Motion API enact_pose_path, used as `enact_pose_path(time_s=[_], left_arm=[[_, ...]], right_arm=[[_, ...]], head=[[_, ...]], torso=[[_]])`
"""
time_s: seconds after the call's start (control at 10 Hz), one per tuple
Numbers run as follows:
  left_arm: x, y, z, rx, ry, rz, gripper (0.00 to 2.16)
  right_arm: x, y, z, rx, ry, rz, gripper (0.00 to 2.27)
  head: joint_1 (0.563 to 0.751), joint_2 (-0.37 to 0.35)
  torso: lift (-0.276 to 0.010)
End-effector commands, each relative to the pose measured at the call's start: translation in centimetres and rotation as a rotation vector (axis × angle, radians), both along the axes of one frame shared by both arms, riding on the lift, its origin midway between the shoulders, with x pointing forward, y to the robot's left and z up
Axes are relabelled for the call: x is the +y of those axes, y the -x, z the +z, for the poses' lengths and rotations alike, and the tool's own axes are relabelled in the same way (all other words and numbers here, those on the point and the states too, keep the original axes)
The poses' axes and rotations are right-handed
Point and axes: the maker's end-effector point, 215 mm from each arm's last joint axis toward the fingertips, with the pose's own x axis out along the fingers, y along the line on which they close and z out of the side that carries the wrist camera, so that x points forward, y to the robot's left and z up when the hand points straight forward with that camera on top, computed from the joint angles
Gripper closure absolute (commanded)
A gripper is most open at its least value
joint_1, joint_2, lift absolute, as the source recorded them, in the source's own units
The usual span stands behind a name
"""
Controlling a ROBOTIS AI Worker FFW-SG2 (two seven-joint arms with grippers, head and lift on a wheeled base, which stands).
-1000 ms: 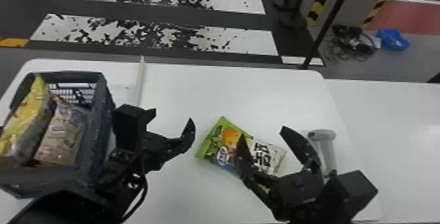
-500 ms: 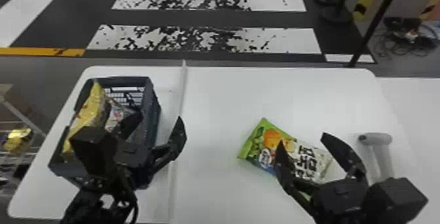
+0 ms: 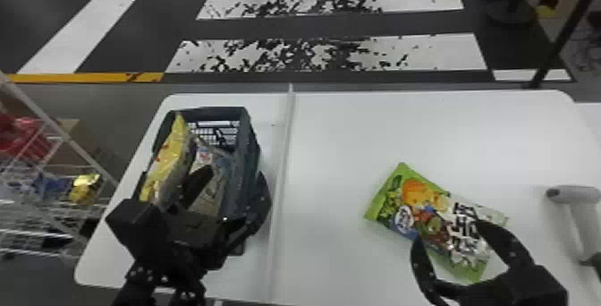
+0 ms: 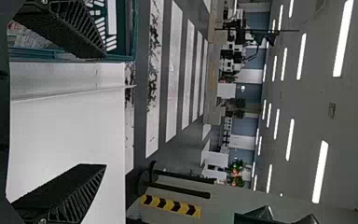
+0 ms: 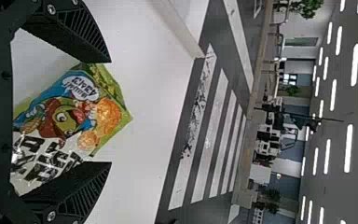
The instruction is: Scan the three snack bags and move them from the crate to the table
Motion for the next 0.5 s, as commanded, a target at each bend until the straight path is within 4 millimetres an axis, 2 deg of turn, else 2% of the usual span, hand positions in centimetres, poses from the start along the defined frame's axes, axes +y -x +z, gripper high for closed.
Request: enact_pose_path(time_s=[0.0,0.1,0.4], left_arm=[[0.0,0.2,0.1,-0.003,0.010,-0.007,0.03],[0.0,0.2,0.2,-0.003,0.012,-0.014,0.03],[-0.2,0.0,0.1,-0.003,0.016,-0.031,0.03]], right_arm=[[-0.5,0.1,-3.0,0.036,0.064,0.000,0.11],[-1.1,-0.1,-4.7,0.044,0.105,-0.006,0.11],[-3.2,-0.5,-6.5,0.014,0.267,-0.016,0.11]], head=[[0.695,0.162],[0.695,0.159],[0.695,0.129]], torso=[[-0.062],[-0.062],[-0.062]])
